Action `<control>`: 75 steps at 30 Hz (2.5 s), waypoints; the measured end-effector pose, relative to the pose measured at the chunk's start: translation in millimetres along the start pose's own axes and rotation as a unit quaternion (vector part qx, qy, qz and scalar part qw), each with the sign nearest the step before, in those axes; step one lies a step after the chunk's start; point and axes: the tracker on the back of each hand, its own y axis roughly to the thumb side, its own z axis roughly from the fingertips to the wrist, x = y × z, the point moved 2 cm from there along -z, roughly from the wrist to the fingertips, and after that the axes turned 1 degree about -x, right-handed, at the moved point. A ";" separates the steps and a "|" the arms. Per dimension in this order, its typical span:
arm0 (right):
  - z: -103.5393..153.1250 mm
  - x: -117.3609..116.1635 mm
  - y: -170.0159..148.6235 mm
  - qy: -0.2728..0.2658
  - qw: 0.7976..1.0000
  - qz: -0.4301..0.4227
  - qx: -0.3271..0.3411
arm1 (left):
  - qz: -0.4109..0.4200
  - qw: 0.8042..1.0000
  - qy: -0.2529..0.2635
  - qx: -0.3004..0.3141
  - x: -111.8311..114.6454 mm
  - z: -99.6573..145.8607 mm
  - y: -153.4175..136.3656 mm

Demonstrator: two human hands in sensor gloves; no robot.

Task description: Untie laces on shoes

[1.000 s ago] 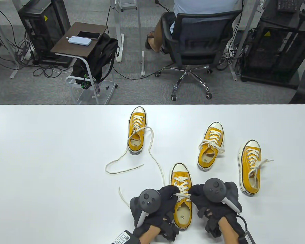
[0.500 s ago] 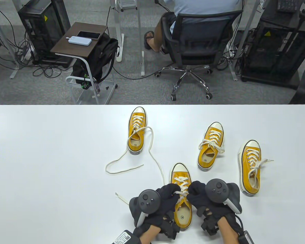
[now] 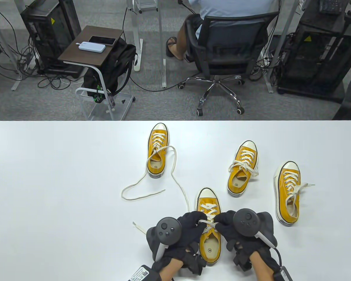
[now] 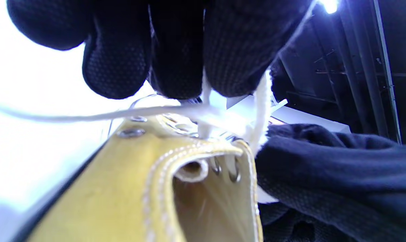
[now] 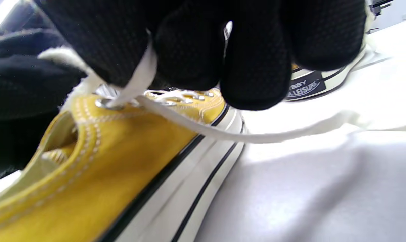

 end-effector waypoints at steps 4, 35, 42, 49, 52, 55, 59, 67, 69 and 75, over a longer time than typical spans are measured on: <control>2.0 8.6 -8.0 -0.031 0.999 -0.040 -0.014 | 0.005 1.000 0.002 -0.008 -0.7 -0.6 -2.1; 10.2 30.9 -43.2 -0.136 0.981 -0.057 -0.125 | 0.058 0.994 0.061 -0.073 -22.6 -7.6 -22.7; 12.3 35.7 -52.4 -0.145 0.975 -0.072 -0.149 | 0.056 0.991 0.075 -0.096 -27.9 -7.4 -29.4; 15.2 41.1 -64.7 -0.157 0.968 -0.085 -0.176 | 0.060 0.989 0.088 -0.102 -31.5 -8.9 -33.5; 18.5 44.1 -71.4 -0.168 0.962 -0.098 -0.191 | 0.062 0.987 0.094 -0.116 -35.3 -9.0 -38.6; 20.0 46.1 -75.5 -0.171 0.959 -0.116 -0.195 | 0.070 0.984 0.099 -0.128 -37.8 -8.6 -43.8; 22.9 51.0 -79.5 -0.187 0.954 -0.115 -0.207 | 0.081 0.981 0.111 -0.133 -42.3 -8.2 -46.4; 33.5 61.8 -96.9 -0.224 0.929 -0.163 -0.243 | 0.093 0.975 0.130 -0.155 -51.8 -8.2 -56.8; 36.9 64.9 -101.0 -0.239 0.921 -0.174 -0.256 | 0.095 0.973 0.136 -0.161 -55.0 -8.0 -59.9; 44.9 70.8 -110.3 -0.258 0.904 -0.195 -0.280 | 0.109 0.967 0.139 -0.183 -58.3 -7.9 -69.1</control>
